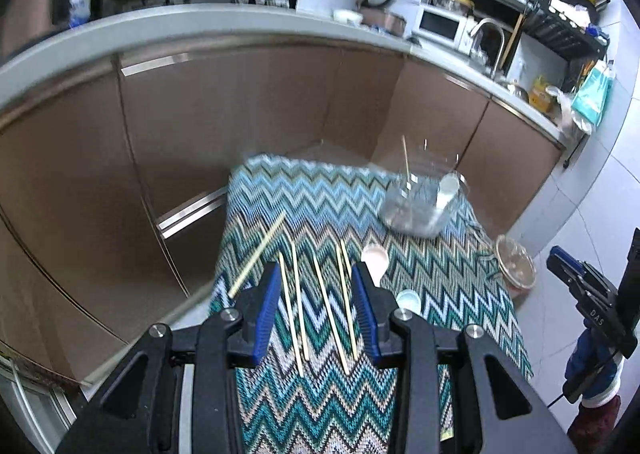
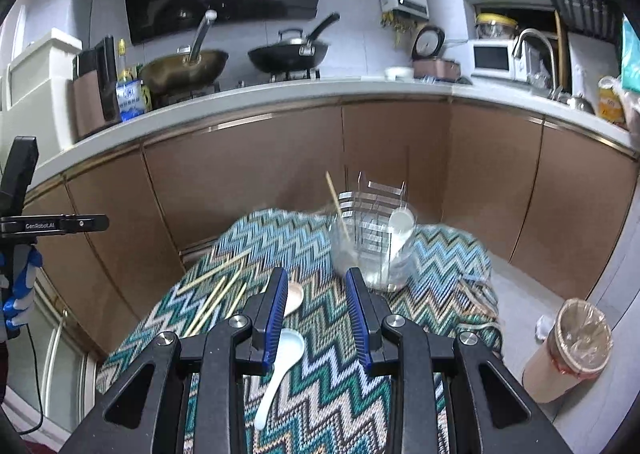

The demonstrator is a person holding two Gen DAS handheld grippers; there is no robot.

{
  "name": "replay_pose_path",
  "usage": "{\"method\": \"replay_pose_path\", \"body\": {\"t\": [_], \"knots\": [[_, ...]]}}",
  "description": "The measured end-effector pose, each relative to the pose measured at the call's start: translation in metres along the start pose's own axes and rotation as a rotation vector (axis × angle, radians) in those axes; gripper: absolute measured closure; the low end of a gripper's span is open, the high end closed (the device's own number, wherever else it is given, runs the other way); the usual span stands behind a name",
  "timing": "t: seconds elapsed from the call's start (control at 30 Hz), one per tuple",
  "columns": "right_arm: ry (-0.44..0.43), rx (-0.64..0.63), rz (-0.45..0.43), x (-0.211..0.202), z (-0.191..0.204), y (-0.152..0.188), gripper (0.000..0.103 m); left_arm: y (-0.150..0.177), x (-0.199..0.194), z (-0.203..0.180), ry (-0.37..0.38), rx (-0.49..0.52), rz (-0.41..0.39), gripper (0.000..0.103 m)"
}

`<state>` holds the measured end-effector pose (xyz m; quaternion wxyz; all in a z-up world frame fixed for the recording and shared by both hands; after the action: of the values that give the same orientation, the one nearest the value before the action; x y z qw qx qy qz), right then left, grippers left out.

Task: Organize utensils
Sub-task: 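Move the left tool to another chopstick while the right tool reaches another white spoon, then grasp the white spoon with the right tool while the left tool grasps a chopstick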

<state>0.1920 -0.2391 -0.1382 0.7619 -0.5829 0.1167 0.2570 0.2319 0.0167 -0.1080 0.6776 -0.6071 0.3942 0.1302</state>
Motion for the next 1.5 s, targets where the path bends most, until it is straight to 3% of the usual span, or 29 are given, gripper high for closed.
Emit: {"method": "replay_pose_path", "body": {"t": [0.27,0.5,0.9,1.17,1.5], "knots": [[-0.090,0.004,0.217,0.058,-0.005,0.047,0.075,0.022,0.088,-0.026,0.120,0.002,0.196,0.069],[-0.161,-0.003,0.391,0.106,-0.008,0.083,0.075,0.035,0.160,-0.033,0.177,-0.028,0.348,0.069],[-0.219,0.002,0.503,0.156,-0.021,0.103,0.081,0.028,0.248,-0.036,0.173,-0.040,0.506,0.072],[-0.238,-0.010,0.548,0.172,-0.023,0.109,0.081,0.030,0.275,-0.040,0.146,-0.023,0.564,0.080],[-0.317,-0.045,0.666,0.195,-0.008,0.121,0.083,0.032,0.299,-0.051,0.151,-0.014,0.633,0.086]]}}
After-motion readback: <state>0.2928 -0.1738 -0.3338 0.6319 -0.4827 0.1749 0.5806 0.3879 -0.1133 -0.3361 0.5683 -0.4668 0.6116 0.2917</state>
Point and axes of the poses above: each gripper's, at about its wrist camera, not at the fingertips, and x roughly the way its jaws point, z to its left, y to its underside, the point moved 10 cm from there along x, roughly the way its jaws point, and after that the axes turned 12 degrees about x, right-handed, at the moved point
